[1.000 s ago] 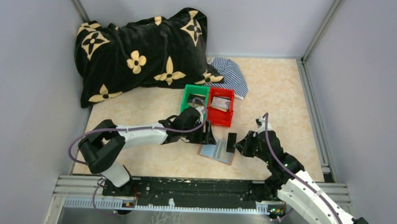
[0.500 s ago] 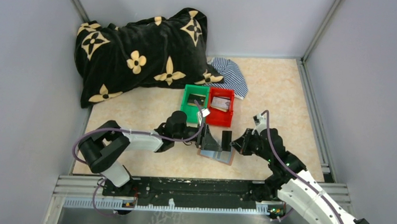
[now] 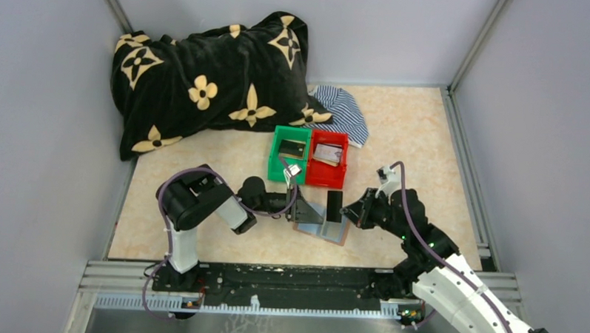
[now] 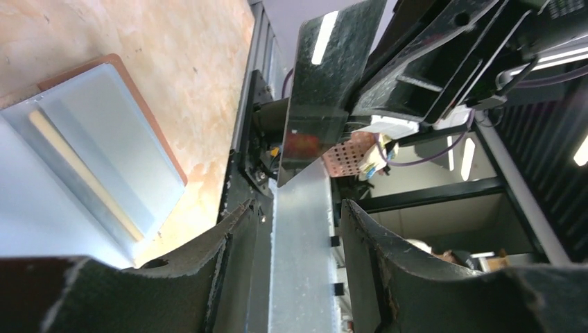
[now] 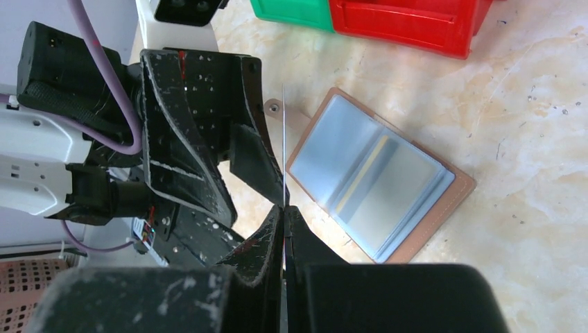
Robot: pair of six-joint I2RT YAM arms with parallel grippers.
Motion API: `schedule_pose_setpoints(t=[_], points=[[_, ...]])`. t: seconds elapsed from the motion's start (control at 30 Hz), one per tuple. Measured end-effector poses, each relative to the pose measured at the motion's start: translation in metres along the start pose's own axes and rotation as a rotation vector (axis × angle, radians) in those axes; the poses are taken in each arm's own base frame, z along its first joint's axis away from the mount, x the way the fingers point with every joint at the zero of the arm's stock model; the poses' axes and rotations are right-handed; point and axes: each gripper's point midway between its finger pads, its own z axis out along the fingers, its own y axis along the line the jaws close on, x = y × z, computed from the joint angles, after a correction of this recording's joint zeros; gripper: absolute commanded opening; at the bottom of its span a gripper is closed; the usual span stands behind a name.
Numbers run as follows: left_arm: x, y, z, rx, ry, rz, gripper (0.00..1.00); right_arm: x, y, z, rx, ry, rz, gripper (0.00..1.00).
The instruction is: Take the credit cards out of the card holder
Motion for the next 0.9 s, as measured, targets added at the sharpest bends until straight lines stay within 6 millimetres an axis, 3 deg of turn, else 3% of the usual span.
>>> schedule_pose_setpoints(t=[0.57, 0.9], points=[[-0.014, -0.006, 0.005, 0.052, -0.023, 0.037, 0.55, -0.004, 0.017, -0.002, -0.071, 0.003, 0.015, 0.00], [-0.028, -0.021, 0.016, 0.104, -0.030, 0.112, 0.49, 0.003, 0.017, 0.001, -0.094, 0.018, 0.039, 0.00]])
